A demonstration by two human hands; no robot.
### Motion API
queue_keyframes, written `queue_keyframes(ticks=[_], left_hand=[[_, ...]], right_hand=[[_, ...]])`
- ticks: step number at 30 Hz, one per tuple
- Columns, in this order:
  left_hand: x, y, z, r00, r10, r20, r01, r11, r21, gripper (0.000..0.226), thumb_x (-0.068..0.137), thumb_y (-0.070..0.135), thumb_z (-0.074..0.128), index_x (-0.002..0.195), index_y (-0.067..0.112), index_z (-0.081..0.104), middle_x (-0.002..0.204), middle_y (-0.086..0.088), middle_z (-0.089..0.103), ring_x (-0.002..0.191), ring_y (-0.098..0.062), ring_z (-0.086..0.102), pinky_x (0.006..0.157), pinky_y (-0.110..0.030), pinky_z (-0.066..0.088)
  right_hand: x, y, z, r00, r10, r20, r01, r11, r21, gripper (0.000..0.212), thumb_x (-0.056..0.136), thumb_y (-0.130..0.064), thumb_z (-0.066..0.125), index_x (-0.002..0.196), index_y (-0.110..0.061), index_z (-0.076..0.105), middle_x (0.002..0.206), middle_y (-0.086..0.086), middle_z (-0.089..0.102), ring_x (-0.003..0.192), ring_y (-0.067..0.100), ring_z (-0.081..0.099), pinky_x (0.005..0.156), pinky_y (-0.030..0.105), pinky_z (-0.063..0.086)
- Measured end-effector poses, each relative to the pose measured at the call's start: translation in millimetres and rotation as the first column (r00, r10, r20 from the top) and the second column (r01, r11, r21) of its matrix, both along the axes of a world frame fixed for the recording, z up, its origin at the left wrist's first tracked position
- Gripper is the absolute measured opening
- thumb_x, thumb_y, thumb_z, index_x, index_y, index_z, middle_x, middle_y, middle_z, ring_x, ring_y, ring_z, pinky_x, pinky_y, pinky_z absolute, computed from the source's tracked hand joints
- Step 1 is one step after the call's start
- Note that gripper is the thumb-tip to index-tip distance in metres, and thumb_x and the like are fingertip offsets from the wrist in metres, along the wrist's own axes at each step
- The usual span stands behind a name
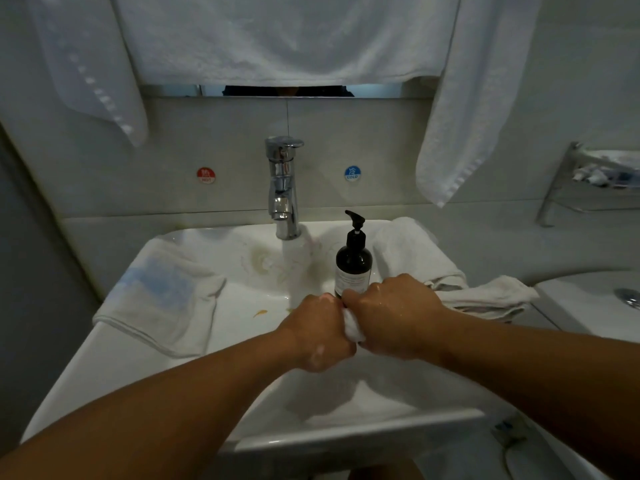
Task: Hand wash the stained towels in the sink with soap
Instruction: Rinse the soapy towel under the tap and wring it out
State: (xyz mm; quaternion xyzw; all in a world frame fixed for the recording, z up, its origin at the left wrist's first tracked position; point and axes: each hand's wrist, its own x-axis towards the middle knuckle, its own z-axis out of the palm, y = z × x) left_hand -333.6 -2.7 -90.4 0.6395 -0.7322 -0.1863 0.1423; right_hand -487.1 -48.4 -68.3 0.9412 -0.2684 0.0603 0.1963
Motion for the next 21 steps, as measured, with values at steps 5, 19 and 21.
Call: queue_keyframes(ticks=[5, 19, 21], left_hand=[[-4, 4, 1, 0.984, 0.067, -0.165, -0.056, 0.996, 0.070, 0.014, 0.073, 0.016, 0.074, 0.081, 0.022, 0.064, 0.078, 0.005, 0.065, 0.070, -0.014, 0.063, 0.057, -0.021, 0.044], [-8, 8, 4, 0.909, 0.176, -0.377, -0.105, 0.974, 0.200, 0.029, 0.073, 0.006, 0.075, 0.101, 0.008, 0.070, 0.065, 0.005, 0.060, 0.052, -0.009, 0.055, 0.042, -0.016, 0.039], [-7, 8, 7, 0.911, 0.173, -0.374, -0.094, 0.971, 0.222, 0.027, 0.073, 0.005, 0.076, 0.099, 0.007, 0.069, 0.064, 0.003, 0.061, 0.048, -0.009, 0.055, 0.042, -0.018, 0.041]], right_hand=[[-5, -9, -10, 0.998, 0.056, 0.027, -0.052, 0.991, -0.126, 0.037, 0.059, -0.042, 0.081, 0.083, -0.022, 0.061, 0.056, -0.001, 0.064, 0.038, 0.019, 0.055, 0.045, 0.025, 0.027], [-8, -16, -18, 0.993, 0.103, 0.050, -0.097, 0.988, -0.117, 0.036, 0.070, -0.041, 0.075, 0.096, -0.022, 0.058, 0.070, 0.001, 0.070, 0.048, 0.023, 0.063, 0.048, 0.028, 0.032], [-9, -15, -17, 0.993, 0.103, 0.057, -0.098, 0.992, -0.084, 0.034, 0.076, -0.042, 0.069, 0.101, -0.022, 0.057, 0.076, 0.001, 0.072, 0.054, 0.024, 0.065, 0.051, 0.028, 0.036]])
